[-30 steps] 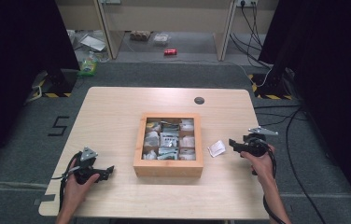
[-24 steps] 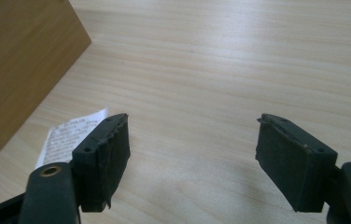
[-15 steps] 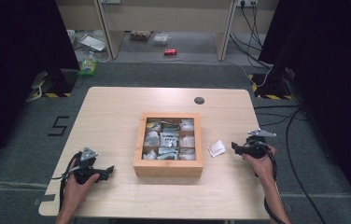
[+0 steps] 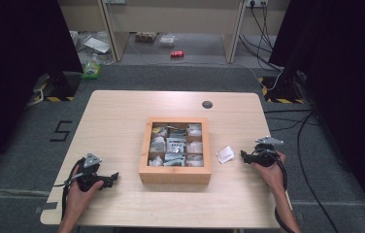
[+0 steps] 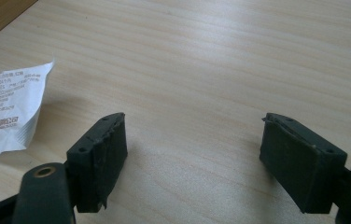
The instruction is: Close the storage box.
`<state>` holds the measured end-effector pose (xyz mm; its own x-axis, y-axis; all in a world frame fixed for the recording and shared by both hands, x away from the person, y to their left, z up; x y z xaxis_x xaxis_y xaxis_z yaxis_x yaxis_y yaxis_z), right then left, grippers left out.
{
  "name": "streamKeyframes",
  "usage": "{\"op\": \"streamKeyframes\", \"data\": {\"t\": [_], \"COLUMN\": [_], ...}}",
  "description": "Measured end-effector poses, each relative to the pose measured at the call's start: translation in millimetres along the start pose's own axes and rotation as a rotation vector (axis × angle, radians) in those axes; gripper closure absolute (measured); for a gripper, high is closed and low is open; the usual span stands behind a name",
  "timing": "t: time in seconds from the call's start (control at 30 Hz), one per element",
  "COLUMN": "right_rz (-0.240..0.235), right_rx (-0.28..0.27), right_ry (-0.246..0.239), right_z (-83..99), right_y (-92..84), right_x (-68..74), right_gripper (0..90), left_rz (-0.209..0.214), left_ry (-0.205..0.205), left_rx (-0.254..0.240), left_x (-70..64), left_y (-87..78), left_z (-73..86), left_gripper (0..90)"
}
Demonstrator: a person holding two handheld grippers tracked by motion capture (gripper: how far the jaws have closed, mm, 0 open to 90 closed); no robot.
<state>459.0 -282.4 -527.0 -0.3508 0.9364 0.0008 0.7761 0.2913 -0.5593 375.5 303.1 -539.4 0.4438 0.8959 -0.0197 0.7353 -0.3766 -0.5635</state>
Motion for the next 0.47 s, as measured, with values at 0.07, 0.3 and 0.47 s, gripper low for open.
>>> {"op": "streamKeyframes", "data": {"t": [0.07, 0.3, 0.47], "right_rz": [0.000, 0.000, 0.003], "right_rx": [0.001, 0.001, 0.002], "right_ry": [-0.001, 0.000, -0.001], "right_z": [0.0, 0.0, 0.0], "right_y": [0.0, 0.1, 0.2], "right_x": [-0.1, -0.1, -0.2], "right_gripper": [23.4, 23.1, 22.5], "left_rz": [0.000, 0.000, 0.000], "left_ry": [0.000, 0.000, -0.001], "left_rx": [0.000, 0.000, 0.000], "left_x": [0.0, 0.0, 0.0], "left_y": [0.0, 0.0, 0.0], "left_z": [0.0, 0.0, 0.0], "left_gripper": [0.2, 0.2, 0.2]}}
Point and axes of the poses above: each handheld gripper's, and its own axes: y roughly forward along the jaws, z roughly out of its underside, x roughly to its left, the point moved 2 cm from there along y, roughly forward along the jaws, and after that the axes turned 9 degrees about -x, right-handed, at the moved point
